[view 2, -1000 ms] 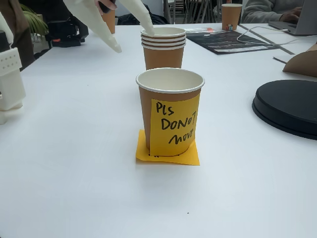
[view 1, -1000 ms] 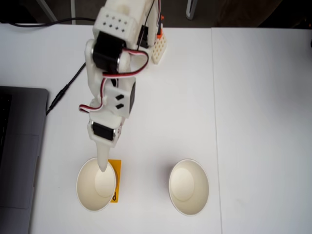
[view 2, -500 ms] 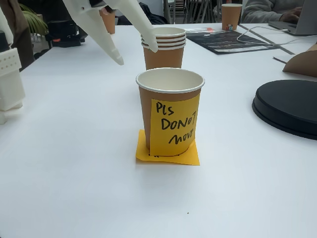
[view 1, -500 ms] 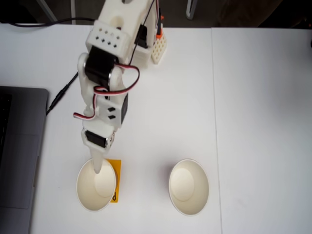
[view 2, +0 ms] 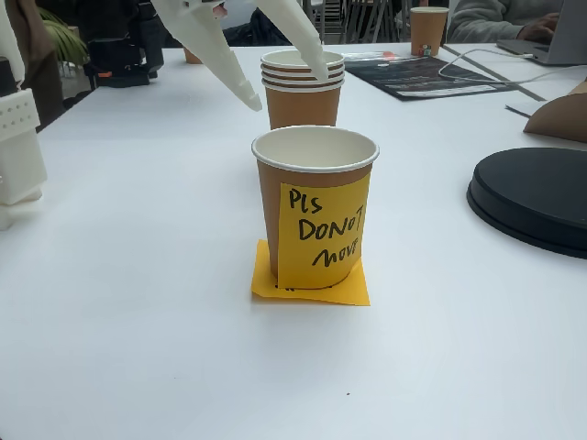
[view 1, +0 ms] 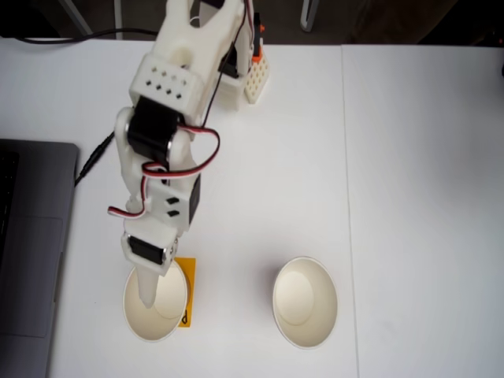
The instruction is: Pickup cup and make a pile of cup.
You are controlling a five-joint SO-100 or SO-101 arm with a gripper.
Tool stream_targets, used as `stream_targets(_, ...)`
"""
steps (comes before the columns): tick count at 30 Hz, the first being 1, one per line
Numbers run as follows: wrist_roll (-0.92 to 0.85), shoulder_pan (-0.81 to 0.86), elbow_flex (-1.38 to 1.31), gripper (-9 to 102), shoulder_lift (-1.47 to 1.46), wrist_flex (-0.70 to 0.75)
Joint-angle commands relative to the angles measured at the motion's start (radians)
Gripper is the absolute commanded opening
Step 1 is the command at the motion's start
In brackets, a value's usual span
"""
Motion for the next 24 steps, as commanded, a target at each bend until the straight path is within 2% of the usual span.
stream_targets(1, 0.009, 0.015, -0.04, 23, 0.011, 0.006)
stream_targets(16, 0.006, 0.025, 0.008, 23, 0.014, 0.014)
stream_targets(24, 0.008, 0.023, -0.005, 24, 0.009, 0.115)
